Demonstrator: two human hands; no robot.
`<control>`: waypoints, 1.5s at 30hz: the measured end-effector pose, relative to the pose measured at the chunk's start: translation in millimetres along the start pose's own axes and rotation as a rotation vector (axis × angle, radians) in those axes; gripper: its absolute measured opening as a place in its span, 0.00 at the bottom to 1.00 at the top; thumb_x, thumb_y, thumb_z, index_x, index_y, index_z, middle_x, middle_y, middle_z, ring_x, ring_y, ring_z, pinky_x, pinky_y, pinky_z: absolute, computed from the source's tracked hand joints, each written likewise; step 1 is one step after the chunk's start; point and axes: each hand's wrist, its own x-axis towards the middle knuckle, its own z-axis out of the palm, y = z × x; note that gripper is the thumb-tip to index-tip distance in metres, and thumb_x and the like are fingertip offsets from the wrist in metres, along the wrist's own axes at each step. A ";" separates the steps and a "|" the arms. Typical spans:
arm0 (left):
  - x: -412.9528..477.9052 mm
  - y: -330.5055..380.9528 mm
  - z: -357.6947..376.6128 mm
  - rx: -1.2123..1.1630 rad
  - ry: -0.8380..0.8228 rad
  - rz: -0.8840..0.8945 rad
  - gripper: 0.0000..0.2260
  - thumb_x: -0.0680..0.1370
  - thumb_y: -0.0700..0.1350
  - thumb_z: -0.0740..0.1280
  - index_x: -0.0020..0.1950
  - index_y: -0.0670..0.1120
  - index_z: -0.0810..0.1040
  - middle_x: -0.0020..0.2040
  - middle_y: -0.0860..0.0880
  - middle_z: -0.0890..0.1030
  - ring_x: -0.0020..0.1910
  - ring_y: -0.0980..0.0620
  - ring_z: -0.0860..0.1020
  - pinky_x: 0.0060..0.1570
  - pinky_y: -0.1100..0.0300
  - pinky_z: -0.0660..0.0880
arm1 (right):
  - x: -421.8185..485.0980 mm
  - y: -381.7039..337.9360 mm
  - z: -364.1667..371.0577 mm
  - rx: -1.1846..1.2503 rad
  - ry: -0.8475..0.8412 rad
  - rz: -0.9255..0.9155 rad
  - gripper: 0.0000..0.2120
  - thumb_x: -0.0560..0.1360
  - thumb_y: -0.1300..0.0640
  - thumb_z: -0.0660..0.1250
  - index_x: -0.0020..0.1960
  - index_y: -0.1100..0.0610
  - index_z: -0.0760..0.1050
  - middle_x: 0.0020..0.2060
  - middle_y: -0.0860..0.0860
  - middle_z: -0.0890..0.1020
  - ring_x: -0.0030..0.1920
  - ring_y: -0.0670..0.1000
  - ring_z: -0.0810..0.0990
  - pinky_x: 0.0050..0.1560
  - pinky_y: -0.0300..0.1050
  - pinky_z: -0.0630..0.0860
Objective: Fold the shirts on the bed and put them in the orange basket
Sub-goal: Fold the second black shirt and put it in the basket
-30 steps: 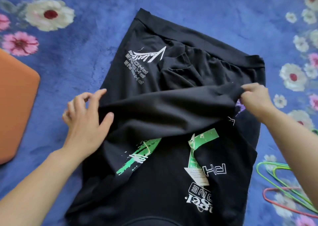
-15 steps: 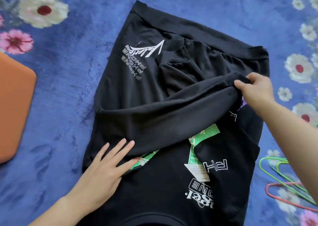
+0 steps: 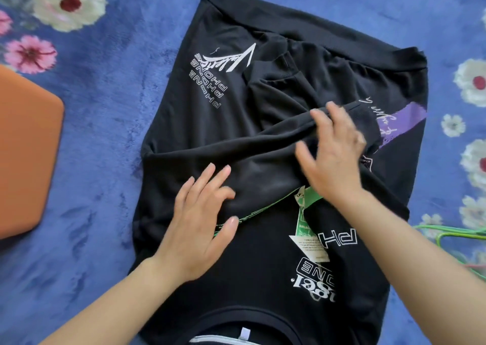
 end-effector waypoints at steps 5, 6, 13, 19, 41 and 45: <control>7.2 -42.4 18.4 0.398 -0.153 -0.182 0.32 0.75 0.64 0.51 0.78 0.56 0.49 0.79 0.50 0.45 0.77 0.46 0.39 0.72 0.40 0.44 | -37.3 13.9 13.8 -0.193 -0.405 -0.170 0.38 0.67 0.41 0.54 0.76 0.41 0.52 0.78 0.50 0.50 0.77 0.56 0.45 0.73 0.57 0.43; 3.3 -52.7 16.3 0.446 -0.178 -0.188 0.34 0.74 0.66 0.51 0.77 0.57 0.47 0.79 0.51 0.45 0.76 0.44 0.39 0.71 0.37 0.45 | -39.9 22.7 9.6 -0.222 -0.428 -0.155 0.38 0.66 0.40 0.52 0.76 0.40 0.49 0.78 0.49 0.48 0.77 0.56 0.43 0.73 0.57 0.42; -24.8 -82.4 -1.1 0.518 -0.167 -0.312 0.39 0.70 0.74 0.45 0.75 0.60 0.37 0.78 0.50 0.38 0.75 0.50 0.34 0.71 0.39 0.41 | -64.5 4.8 -0.8 -0.231 -0.582 -0.116 0.38 0.67 0.33 0.39 0.76 0.41 0.38 0.77 0.49 0.38 0.76 0.54 0.35 0.73 0.52 0.36; -48.5 -71.5 -14.8 0.544 -0.245 -0.208 0.39 0.71 0.71 0.43 0.76 0.54 0.38 0.78 0.50 0.37 0.75 0.53 0.32 0.70 0.46 0.33 | -141.1 16.1 -34.9 -0.125 -0.493 -0.109 0.35 0.73 0.39 0.49 0.77 0.50 0.54 0.77 0.52 0.56 0.77 0.54 0.53 0.73 0.47 0.45; -61.6 -21.0 -37.3 0.727 -0.616 0.171 0.17 0.76 0.42 0.61 0.64 0.50 0.77 0.70 0.47 0.73 0.65 0.45 0.74 0.55 0.54 0.75 | -212.1 36.9 -75.4 -0.060 -0.734 0.208 0.34 0.71 0.69 0.55 0.74 0.46 0.63 0.71 0.52 0.70 0.70 0.54 0.68 0.64 0.44 0.67; -39.0 7.5 -56.6 0.656 -0.836 0.006 0.16 0.74 0.41 0.59 0.57 0.49 0.80 0.55 0.46 0.81 0.54 0.44 0.77 0.48 0.58 0.72 | -204.9 41.3 -99.8 0.108 -0.860 0.289 0.33 0.68 0.71 0.53 0.64 0.44 0.76 0.52 0.50 0.83 0.53 0.52 0.79 0.46 0.37 0.70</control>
